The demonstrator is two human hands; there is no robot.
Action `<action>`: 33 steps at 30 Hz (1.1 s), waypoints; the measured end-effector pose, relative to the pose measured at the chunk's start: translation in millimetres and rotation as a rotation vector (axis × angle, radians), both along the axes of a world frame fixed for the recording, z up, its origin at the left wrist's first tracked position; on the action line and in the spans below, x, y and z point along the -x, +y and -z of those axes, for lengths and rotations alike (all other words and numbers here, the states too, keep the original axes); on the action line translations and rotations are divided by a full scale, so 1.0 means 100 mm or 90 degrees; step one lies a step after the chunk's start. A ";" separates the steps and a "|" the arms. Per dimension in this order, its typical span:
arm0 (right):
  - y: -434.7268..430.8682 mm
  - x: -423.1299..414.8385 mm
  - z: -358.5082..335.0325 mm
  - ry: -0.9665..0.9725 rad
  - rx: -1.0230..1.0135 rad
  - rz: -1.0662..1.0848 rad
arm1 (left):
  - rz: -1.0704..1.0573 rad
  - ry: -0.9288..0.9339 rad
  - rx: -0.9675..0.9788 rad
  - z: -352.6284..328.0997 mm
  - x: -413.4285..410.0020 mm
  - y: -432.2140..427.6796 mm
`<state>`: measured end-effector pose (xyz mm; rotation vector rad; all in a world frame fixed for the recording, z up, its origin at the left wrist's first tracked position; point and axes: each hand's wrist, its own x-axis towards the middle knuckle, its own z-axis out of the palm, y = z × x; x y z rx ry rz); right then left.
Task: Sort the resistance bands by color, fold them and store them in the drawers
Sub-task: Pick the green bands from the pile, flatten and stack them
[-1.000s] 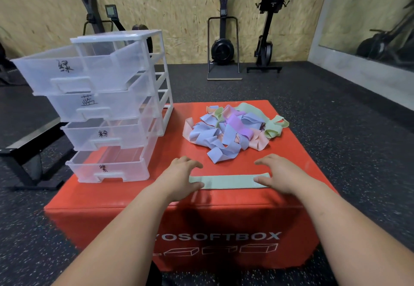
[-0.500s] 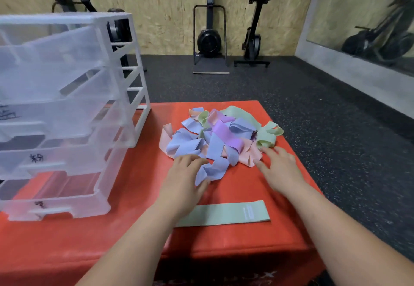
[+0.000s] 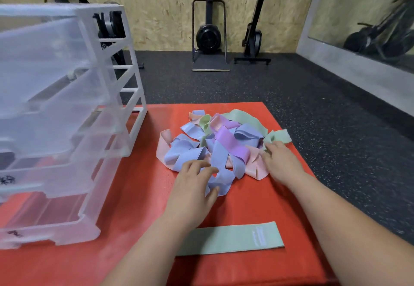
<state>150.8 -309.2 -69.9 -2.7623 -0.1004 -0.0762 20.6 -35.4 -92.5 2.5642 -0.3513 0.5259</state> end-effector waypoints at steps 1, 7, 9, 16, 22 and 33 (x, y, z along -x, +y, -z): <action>0.01 0.06 -0.11 -0.043 -0.030 -0.017 | -0.003 -0.002 0.008 -0.03 0.03 0.00; 0.13 0.44 -1.03 -0.273 -0.202 -0.130 | -0.020 -0.030 0.082 -0.17 0.32 0.02; 0.18 0.60 -1.31 -0.299 -0.291 -0.156 | -0.032 -0.034 0.106 -0.19 0.41 0.05; 0.21 1.12 -0.81 -0.105 -0.240 -0.080 | -0.087 0.033 0.100 -0.22 0.75 0.14; 0.16 1.42 -0.09 -0.012 -0.267 -0.073 | -0.103 0.085 0.054 -0.15 0.77 0.21; 0.25 1.32 -0.50 -0.096 -0.673 -0.073 | -0.038 0.025 0.154 -0.25 0.49 -0.01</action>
